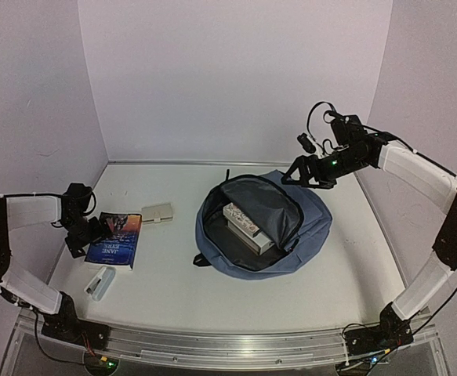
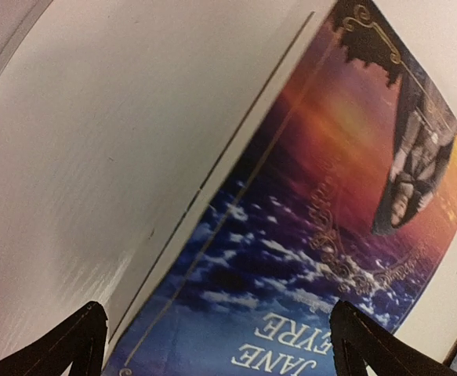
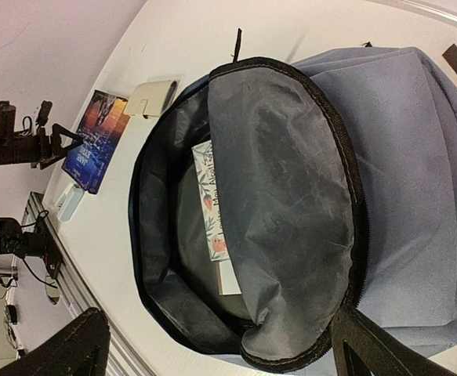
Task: Pack the student bag
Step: Pick up the book from the center of the board.
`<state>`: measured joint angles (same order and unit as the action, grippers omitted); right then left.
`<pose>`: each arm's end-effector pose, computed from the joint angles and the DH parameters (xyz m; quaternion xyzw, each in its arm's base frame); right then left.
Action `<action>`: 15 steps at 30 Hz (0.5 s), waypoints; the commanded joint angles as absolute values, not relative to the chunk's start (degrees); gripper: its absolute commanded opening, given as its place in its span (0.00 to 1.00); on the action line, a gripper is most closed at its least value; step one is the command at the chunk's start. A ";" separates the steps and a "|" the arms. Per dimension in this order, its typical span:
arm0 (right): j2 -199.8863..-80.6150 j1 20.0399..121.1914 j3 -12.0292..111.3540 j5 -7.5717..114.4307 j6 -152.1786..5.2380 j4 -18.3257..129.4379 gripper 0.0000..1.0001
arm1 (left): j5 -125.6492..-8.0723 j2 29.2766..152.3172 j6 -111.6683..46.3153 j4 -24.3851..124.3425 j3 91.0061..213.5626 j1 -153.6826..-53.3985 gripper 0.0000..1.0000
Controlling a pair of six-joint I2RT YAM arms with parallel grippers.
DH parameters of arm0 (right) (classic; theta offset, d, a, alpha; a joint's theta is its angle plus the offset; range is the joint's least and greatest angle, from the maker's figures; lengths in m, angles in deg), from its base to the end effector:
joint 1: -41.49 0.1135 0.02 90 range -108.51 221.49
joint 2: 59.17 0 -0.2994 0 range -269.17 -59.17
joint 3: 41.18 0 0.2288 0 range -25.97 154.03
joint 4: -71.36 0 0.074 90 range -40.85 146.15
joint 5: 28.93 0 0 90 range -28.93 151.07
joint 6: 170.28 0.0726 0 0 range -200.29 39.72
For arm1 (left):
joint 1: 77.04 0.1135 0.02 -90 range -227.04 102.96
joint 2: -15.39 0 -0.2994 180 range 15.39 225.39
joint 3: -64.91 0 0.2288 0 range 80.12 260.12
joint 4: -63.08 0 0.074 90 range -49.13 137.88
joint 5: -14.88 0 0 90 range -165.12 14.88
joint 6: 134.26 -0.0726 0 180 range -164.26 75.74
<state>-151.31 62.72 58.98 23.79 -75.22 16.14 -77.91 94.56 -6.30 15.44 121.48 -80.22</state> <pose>0.3078 0.1667 0.3479 -0.2395 0.8570 0.3684 0.2690 0.2244 -0.0089 0.1818 -0.2983 0.9386 -0.0378 0.1690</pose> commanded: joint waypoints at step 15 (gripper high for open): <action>-150.47 62.65 58.96 22.21 -74.49 17.40 0.98 | -67.35 101.47 -6.43 33.06 121.13 -74.75 0.62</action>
<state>-151.31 62.72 58.98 22.81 -74.63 16.23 -68.95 102.04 -6.64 28.73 121.55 -74.74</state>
